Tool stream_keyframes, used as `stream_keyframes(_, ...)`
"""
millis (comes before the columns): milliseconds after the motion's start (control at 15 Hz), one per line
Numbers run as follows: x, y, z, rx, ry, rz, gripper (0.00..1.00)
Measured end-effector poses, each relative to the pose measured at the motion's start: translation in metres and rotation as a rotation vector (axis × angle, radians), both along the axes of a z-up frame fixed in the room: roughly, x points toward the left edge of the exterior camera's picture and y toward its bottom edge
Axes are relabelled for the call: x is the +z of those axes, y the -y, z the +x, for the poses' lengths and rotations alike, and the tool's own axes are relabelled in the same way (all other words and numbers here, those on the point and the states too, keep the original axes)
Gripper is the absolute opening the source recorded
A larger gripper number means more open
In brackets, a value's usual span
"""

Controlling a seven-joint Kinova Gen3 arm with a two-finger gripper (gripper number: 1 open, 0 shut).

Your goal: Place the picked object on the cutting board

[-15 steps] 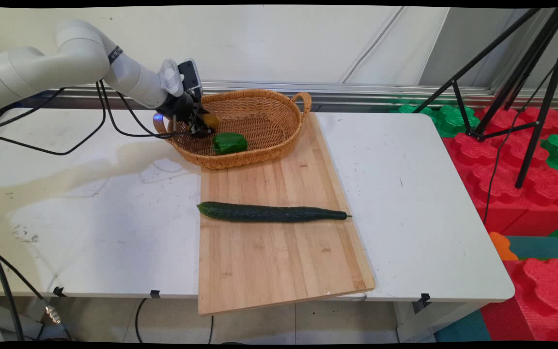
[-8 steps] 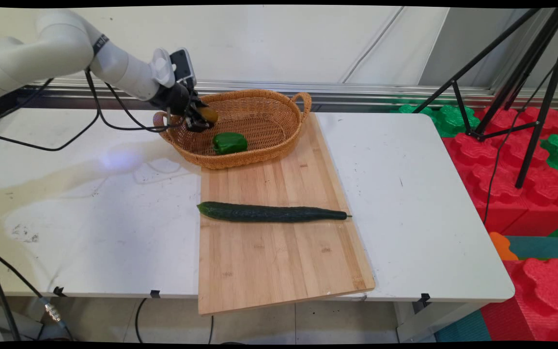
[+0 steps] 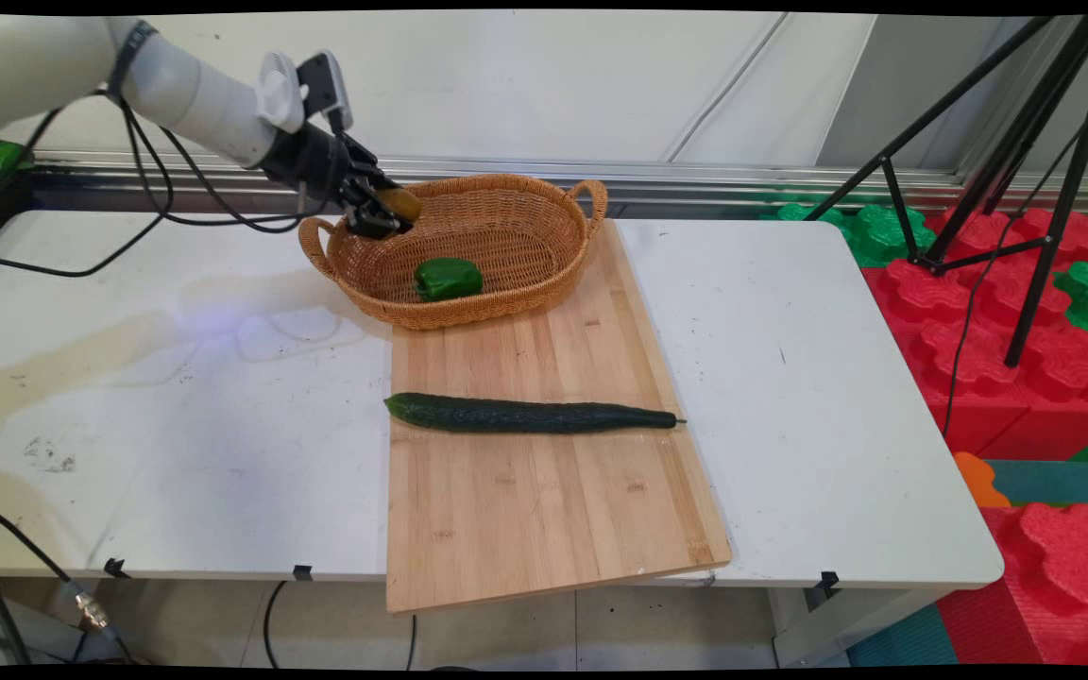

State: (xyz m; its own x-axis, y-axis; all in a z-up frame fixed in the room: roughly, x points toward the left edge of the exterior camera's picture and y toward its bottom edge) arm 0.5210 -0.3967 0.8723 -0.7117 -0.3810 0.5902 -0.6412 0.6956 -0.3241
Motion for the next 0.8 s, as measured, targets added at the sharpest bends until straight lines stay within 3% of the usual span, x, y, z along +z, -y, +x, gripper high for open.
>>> stream_keyframes(800, 0.041, -0.037, -0.006, -0.146, -0.138, 0.058, 0.00)
